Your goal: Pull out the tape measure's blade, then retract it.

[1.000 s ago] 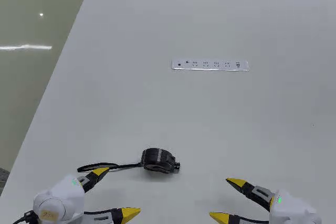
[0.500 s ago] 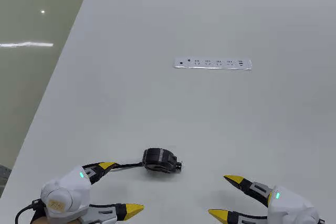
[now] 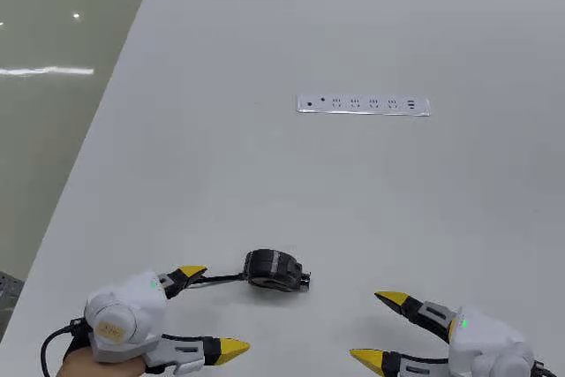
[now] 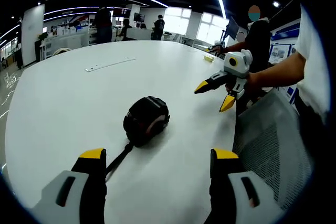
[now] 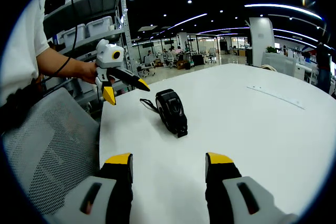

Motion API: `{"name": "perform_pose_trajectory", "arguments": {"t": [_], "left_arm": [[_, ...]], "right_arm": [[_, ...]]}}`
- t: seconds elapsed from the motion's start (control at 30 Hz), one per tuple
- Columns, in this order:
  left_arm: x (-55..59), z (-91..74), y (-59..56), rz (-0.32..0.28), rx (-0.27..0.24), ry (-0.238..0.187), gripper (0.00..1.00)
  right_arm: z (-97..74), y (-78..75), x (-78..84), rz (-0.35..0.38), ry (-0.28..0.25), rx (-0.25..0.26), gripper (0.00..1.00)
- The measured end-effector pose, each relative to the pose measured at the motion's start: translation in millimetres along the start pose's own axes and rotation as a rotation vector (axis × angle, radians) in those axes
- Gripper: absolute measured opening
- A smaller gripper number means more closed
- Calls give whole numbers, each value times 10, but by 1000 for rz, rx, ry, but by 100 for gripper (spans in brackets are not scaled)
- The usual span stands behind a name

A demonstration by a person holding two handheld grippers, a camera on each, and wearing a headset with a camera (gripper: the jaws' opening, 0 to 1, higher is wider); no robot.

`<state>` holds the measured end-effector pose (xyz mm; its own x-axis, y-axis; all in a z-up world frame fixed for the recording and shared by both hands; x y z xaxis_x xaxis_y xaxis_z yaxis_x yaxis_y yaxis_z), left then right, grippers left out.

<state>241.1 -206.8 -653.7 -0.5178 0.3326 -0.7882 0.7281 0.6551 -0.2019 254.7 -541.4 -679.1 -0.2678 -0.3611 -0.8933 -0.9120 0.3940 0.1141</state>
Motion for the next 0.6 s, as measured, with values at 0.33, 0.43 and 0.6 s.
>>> {"name": "perform_pose_trajectory", "arguments": {"t": [0.33,0.43,0.6], "left_arm": [[-58,90,82,40,23,27,80],[-69,123,105,56,31,37,80],[-105,188,133,87,54,54,79]], "right_arm": [[64,-53,-9,-2,0,-19,56],[90,-64,-16,-7,1,-25,56],[140,-106,-27,-11,-3,-34,55]]}}
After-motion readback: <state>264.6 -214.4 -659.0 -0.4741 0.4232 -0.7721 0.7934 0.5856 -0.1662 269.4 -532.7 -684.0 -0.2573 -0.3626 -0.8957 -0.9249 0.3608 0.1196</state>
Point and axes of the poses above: the centre of the closed fingertips' face, and the gripper's own axes: z roughly forward along the fingers, y roughly to its left, x roughly out of its underside, the point moved 10 cm from there along -z, roughly backward along the fingers, and after that the axes turned 2 degrees about -z, right-handed, at the moved point
